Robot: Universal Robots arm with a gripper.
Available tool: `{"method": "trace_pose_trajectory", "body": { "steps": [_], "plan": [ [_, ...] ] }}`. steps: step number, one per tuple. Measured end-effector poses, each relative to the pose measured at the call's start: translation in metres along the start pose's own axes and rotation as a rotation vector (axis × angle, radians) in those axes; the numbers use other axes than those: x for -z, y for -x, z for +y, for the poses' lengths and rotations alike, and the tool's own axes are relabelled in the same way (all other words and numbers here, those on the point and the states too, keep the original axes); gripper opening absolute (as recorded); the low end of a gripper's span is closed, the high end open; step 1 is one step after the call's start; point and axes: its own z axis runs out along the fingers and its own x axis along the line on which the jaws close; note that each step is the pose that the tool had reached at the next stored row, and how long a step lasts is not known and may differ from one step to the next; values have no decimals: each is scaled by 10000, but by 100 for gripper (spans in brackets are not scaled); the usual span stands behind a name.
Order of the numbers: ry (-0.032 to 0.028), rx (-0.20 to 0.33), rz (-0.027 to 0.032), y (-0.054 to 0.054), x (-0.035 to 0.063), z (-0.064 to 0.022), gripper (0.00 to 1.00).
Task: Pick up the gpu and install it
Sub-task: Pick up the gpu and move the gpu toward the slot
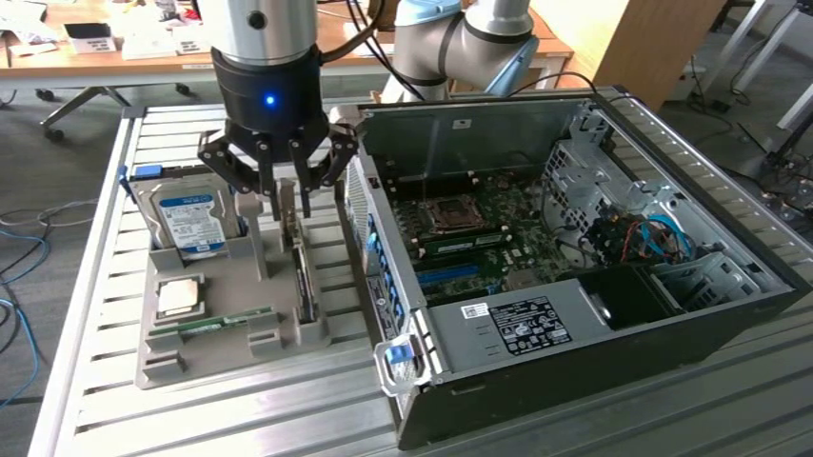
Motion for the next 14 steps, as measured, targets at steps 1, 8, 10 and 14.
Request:
{"method": "trace_pose_trajectory", "body": {
  "steps": [1,8,10,14],
  "plan": [
    [1,0,0,0,-2,0,36],
    [0,0,0,-1,-16,-1,36],
    [0,0,0,0,-19,-1,36],
    [-2,0,0,-1,-36,-2,36]
  ]
}}
